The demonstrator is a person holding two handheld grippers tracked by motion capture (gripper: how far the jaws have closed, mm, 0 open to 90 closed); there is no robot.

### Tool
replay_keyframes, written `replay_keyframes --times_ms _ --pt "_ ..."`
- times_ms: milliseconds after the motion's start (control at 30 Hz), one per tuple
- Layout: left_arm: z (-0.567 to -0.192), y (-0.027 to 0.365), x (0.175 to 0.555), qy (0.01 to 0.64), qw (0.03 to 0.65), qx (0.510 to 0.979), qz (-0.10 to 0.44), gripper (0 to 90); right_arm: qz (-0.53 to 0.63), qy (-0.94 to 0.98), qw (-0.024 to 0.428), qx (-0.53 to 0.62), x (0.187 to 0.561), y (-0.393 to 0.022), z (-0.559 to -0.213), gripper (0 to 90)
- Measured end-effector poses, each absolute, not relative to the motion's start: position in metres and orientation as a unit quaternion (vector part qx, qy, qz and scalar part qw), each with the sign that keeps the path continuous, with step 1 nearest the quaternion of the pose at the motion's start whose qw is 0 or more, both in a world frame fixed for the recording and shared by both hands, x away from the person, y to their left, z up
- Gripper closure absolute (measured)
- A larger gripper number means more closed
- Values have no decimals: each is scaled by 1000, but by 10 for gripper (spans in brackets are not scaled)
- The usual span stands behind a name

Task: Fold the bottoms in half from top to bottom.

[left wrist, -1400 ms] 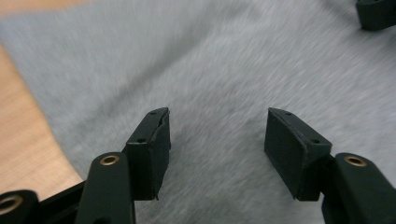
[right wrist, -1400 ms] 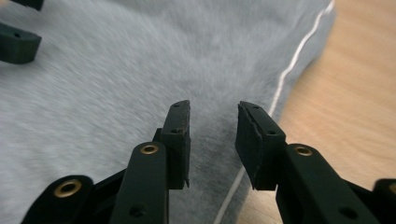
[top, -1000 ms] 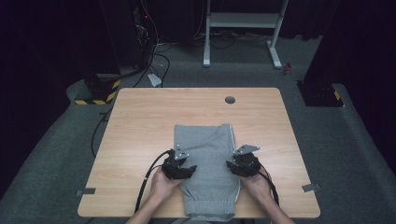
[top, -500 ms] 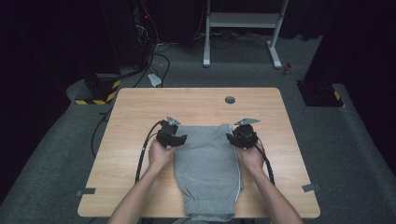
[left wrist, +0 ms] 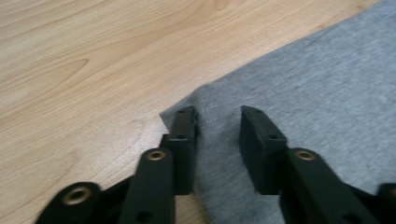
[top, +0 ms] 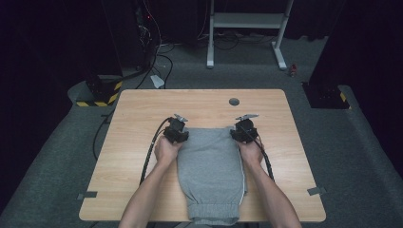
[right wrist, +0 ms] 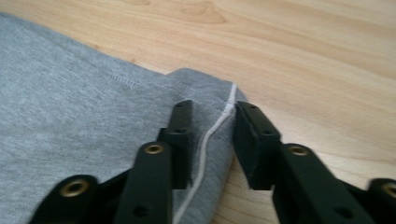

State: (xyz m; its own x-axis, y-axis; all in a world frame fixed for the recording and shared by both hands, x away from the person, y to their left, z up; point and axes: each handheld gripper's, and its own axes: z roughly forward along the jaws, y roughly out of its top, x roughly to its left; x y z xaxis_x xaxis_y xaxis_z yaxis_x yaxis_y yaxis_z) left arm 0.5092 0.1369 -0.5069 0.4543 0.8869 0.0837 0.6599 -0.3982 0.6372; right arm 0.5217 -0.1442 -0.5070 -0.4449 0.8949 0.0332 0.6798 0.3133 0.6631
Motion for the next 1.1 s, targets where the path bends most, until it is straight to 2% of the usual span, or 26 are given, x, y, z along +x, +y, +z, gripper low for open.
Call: replay_keyframes --times_ms 33,100,200,367,567,667,700,733,767,833,933,967,1100 --pt "-507 137 509 476 269 811 210 806 305 799 177 487 521 -144 -507 818" --pt "-507 139 507 472 279 805 223 843 303 801 184 483 521 -145 -506 847" --pt "-506 141 506 471 286 804 224 852 307 799 191 481 520 -148 -503 855" --pt "-489 153 501 485 336 775 225 853 333 789 212 471 513 -155 -487 856" --pt "-490 163 503 507 347 757 223 852 339 784 220 472 514 -160 -486 855" --pt "-504 166 514 528 321 760 204 840 327 784 211 483 522 -159 -497 838" --pt "-509 165 517 534 312 759 204 798 313 790 203 486 527 -155 -508 777" --pt "-511 165 517 536 310 758 205 798 313 790 203 486 527 -155 -508 777" --pt "-509 163 514 526 312 760 219 685 309 788 195 495 528 -154 -514 703" --pt "-501 162 505 508 324 762 238 640 325 782 191 496 526 -157 -508 675" --pt "-494 160 490 492 354 760 237 612 347 780 203 479 517 -157 -493 674" --pt "-493 154 476 470 358 773 231 607 369 788 203 449 505 -153 -480 686" --pt "-504 145 464 455 351 790 213 603 349 829 195 392 490 -136 -479 715"
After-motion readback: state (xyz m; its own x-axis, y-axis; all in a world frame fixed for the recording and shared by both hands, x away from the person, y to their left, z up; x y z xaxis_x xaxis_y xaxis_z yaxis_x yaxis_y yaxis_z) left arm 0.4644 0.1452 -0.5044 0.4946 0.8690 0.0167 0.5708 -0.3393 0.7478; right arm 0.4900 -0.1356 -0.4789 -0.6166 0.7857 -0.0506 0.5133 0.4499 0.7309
